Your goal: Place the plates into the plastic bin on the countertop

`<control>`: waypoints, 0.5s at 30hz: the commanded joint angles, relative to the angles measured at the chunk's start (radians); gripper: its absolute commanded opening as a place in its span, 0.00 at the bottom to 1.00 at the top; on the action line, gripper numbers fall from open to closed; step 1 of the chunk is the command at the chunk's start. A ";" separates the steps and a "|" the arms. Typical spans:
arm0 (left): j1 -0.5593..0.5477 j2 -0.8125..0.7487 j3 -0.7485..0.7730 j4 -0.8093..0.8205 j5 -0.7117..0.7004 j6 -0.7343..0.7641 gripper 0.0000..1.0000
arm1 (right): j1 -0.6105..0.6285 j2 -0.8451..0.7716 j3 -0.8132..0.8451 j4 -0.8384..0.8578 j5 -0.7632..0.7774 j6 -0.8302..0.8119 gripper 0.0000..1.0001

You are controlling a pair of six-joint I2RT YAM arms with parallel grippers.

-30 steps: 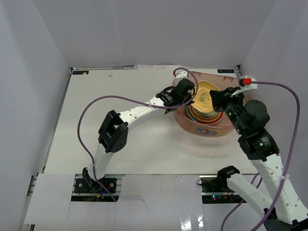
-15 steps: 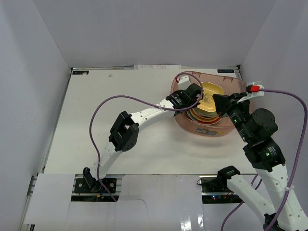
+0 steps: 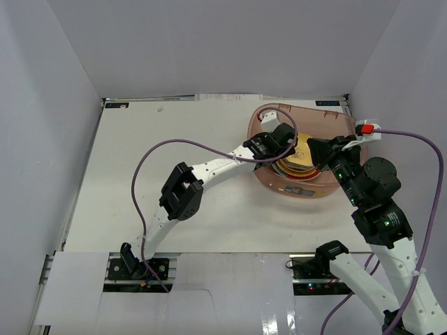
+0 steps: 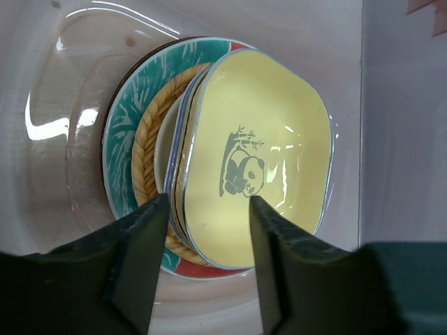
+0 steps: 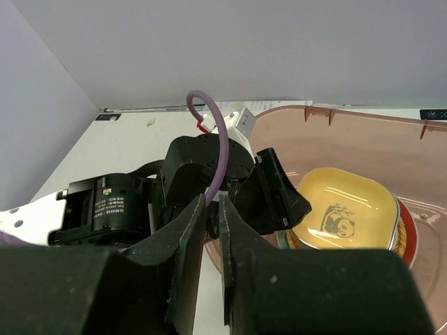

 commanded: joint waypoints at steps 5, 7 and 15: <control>-0.015 -0.122 -0.036 0.083 -0.030 0.068 0.78 | -0.001 -0.015 0.025 0.029 0.009 0.015 0.23; -0.015 -0.147 -0.062 0.108 -0.007 0.085 0.84 | 0.000 -0.018 0.034 0.029 0.008 0.015 0.25; -0.019 -0.526 -0.393 0.413 0.123 0.427 0.98 | -0.001 -0.053 0.008 0.068 -0.057 -0.011 0.64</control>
